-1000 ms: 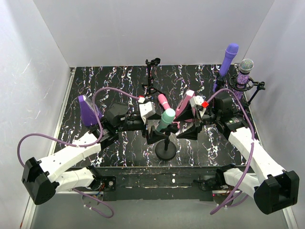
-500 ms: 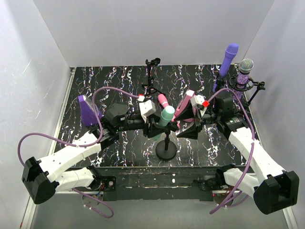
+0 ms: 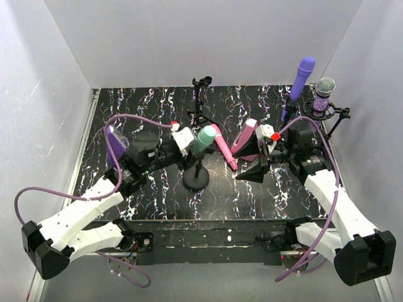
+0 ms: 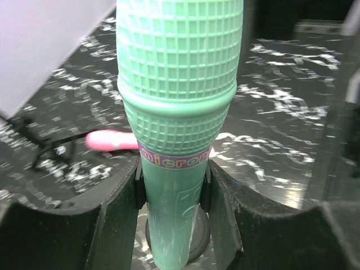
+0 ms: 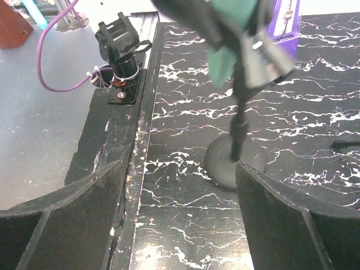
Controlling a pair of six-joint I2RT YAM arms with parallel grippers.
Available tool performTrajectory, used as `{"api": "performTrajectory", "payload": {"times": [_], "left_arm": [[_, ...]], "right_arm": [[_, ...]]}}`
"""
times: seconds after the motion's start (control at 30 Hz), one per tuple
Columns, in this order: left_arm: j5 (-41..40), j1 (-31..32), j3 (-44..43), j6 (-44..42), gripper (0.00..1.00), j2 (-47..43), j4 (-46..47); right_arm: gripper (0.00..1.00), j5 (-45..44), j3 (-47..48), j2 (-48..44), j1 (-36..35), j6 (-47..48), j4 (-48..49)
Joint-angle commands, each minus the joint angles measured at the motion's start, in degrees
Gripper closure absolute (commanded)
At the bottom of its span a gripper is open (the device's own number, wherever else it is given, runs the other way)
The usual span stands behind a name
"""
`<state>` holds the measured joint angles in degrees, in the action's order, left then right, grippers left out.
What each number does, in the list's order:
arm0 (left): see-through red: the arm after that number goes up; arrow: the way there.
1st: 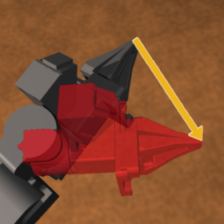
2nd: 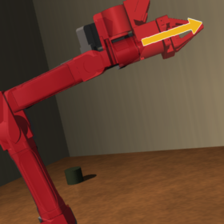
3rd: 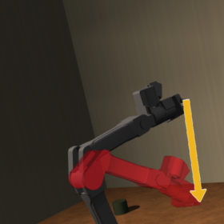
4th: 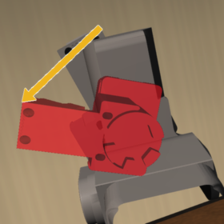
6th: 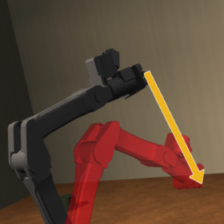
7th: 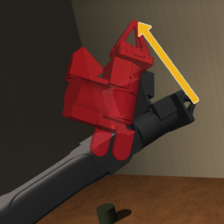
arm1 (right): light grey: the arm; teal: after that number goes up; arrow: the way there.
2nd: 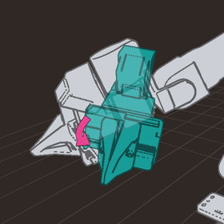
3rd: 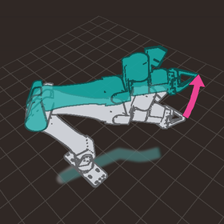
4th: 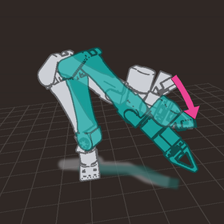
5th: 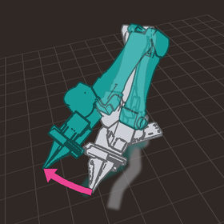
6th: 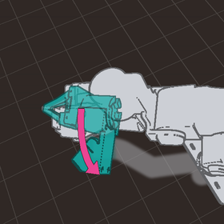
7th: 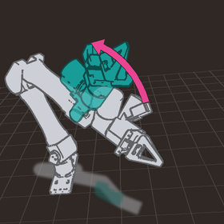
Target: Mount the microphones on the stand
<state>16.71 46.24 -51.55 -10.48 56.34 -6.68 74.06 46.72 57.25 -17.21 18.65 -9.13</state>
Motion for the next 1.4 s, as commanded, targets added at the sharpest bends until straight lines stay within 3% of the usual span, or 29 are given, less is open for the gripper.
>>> {"api": "performTrajectory", "payload": {"times": [0.0,0.13,0.27,0.53,0.87,0.97,1.13,1.27,1.37], "left_arm": [[-6.0,-8.2,-5.9,-6.5,0.81,-1.1,1.0],[-2.4,-19.4,-6.7,-5.3,0.81,2.0,4.3],[-0.1,-29.2,-7.2,-0.3,0.82,7.9,13.8],[-5.5,-36.4,-13.7,4.2,0.83,21.6,26.9],[-7.1,-40.6,-16.0,6.6,0.81,28.9,30.3],[-8.7,-40.9,-14.9,7.8,0.68,28.6,30.4],[-10.9,-41.1,-13.1,8.9,0.3,26.4,29.4],[-10.8,-41.2,-12.9,9.0,0.18,24.6,27.8],[-13.3,-41.3,-13.1,9.4,0.02,22.4,25.8]], "right_arm": [[0.13,0.3,0.5,-1.4,0.3,0.9,-0.1],[0.12,0.0,0.3,-2.0,0.4,1.5,-0.4],[0.12,-0.1,0.3,-2.1,0.7,1.8,-0.5],[0.12,-0.1,-0.3,-2.4,0.7,2.2,-0.5],[0.11,-0.3,-0.3,-2.1,0.9,3.1,-0.9],[0.11,-0.4,-0.4,-1.9,0.9,3.1,-0.9],[0.11,-0.4,-0.4,-1.5,1.0,3.2,-0.9],[0.11,-0.5,-0.3,-1.6,1.0,3.2,-0.9],[0.11,-0.6,-0.4,-1.7,1.3,3.2,-1.1]]}}
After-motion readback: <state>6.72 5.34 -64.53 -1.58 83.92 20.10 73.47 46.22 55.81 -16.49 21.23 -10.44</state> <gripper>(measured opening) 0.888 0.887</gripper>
